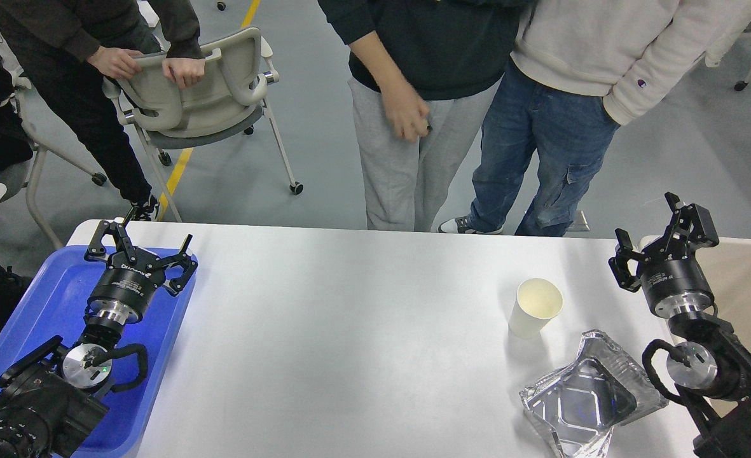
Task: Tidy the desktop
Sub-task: 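Move the right gripper toward the white paper cup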
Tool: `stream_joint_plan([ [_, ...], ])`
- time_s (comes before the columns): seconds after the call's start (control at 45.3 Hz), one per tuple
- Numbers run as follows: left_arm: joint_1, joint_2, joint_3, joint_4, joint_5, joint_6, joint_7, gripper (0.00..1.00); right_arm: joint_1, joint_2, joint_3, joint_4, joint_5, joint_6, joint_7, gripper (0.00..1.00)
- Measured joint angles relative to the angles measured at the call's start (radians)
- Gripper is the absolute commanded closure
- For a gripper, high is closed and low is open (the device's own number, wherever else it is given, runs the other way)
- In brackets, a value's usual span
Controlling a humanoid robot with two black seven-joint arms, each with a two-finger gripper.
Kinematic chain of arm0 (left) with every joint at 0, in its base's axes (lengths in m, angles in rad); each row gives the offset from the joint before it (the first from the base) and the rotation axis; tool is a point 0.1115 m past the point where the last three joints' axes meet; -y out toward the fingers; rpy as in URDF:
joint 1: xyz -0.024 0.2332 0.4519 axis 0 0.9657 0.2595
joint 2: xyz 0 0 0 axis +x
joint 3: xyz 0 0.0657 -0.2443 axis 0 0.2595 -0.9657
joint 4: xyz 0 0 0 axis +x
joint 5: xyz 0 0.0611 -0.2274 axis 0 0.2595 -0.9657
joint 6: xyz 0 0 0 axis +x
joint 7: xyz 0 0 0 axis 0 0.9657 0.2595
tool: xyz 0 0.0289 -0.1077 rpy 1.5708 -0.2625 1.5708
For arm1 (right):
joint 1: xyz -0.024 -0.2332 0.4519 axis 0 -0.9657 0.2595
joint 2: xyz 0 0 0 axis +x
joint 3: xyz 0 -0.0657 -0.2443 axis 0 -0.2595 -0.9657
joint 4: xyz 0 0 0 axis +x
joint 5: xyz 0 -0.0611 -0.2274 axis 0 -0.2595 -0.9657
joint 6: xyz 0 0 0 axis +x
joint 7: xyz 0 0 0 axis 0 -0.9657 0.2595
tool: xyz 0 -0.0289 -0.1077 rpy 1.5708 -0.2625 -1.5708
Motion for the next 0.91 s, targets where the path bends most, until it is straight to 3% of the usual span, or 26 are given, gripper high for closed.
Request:
stream_joint_plan([
  [0.442, 0.0, 0.0, 0.0, 0.0, 0.0, 0.0, 0.001, 0.0, -0.002, -0.002, -0.005, 0.012, 0.0, 0.002, -0.009, 0.0],
  [0.685, 0.0, 0.0, 0.0, 0.0, 0.0, 0.0, 0.0, 0.0, -0.011, -0.052, -0.03, 0.112, -0.004, 0.013, -0.143, 0.0],
  [0.905, 0.0, 0.0, 0.0, 0.0, 0.0, 0.0, 0.0, 0.0, 0.018, -0.223, -0.207, 0.255, -0.108, 0.043, -0.197, 0.0],
])
